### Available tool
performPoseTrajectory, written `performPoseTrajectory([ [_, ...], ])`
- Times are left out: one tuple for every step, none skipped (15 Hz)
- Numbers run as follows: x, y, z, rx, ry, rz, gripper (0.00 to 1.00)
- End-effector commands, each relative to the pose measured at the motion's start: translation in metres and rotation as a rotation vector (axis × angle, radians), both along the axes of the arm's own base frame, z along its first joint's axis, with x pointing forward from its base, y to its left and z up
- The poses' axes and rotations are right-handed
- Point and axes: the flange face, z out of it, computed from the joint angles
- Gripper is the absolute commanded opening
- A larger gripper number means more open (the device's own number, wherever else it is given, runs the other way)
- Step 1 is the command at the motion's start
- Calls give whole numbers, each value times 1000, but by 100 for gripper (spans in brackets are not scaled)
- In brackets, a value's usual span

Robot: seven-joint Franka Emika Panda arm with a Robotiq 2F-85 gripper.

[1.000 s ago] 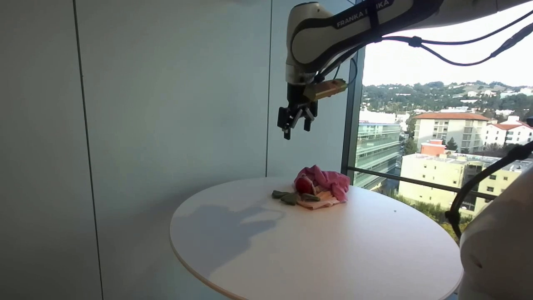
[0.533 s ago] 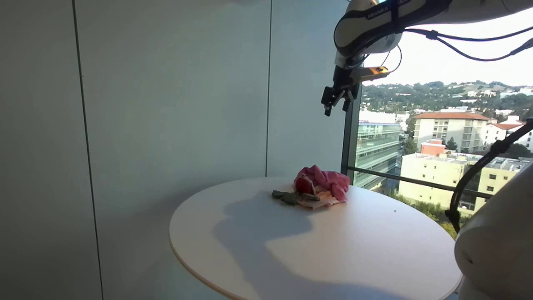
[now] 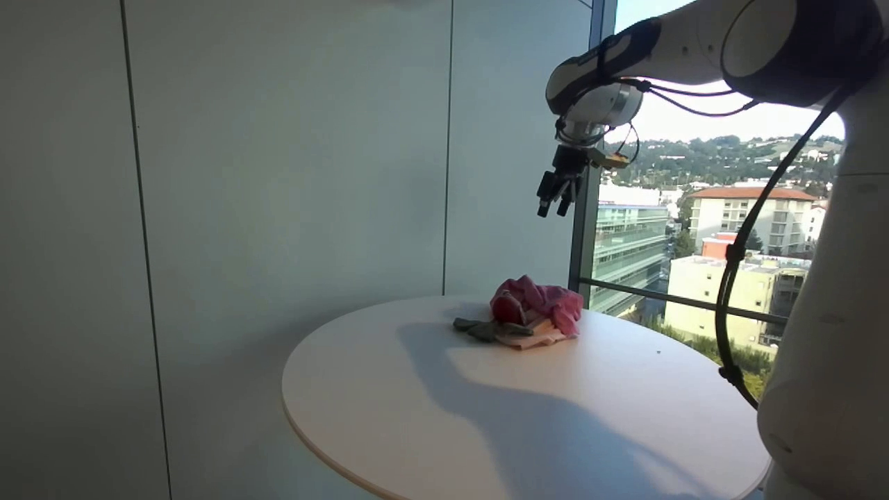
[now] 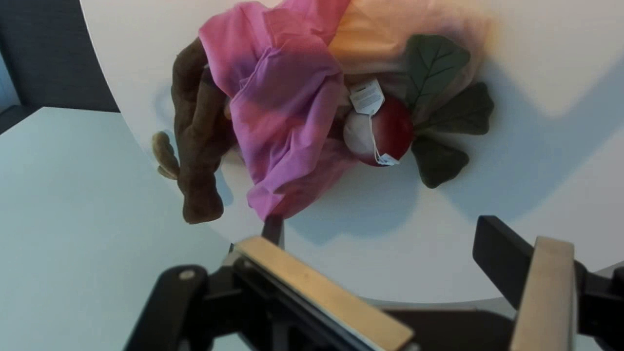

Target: Move the items on the table to the left

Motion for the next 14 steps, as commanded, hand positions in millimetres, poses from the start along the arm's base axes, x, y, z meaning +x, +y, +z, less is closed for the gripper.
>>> performPoseTrajectory([
  [57,2,-25,-26,73,36,100],
  [69,-1,-38,-19,84,19,100],
  [77,-6,-48,-20,97,-14,100],
  [81,-18,-56,-27,101,-54,100],
  [83,-32,-66,-29,104,-90,100],
  [79,-46,-72,-20,121,-137,100],
  [77,-61,-80,-15,140,-183,100],
  [73,-74,-87,8,155,-211,100],
  [71,-82,-94,17,172,-226,100],
  [70,-90,-99,22,186,-240,100],
  [72,-93,-106,22,199,-239,100],
  [75,-94,-111,27,211,-241,100],
  [80,-88,-115,37,223,-216,100],
  [87,-80,-120,47,224,-195,100],
])
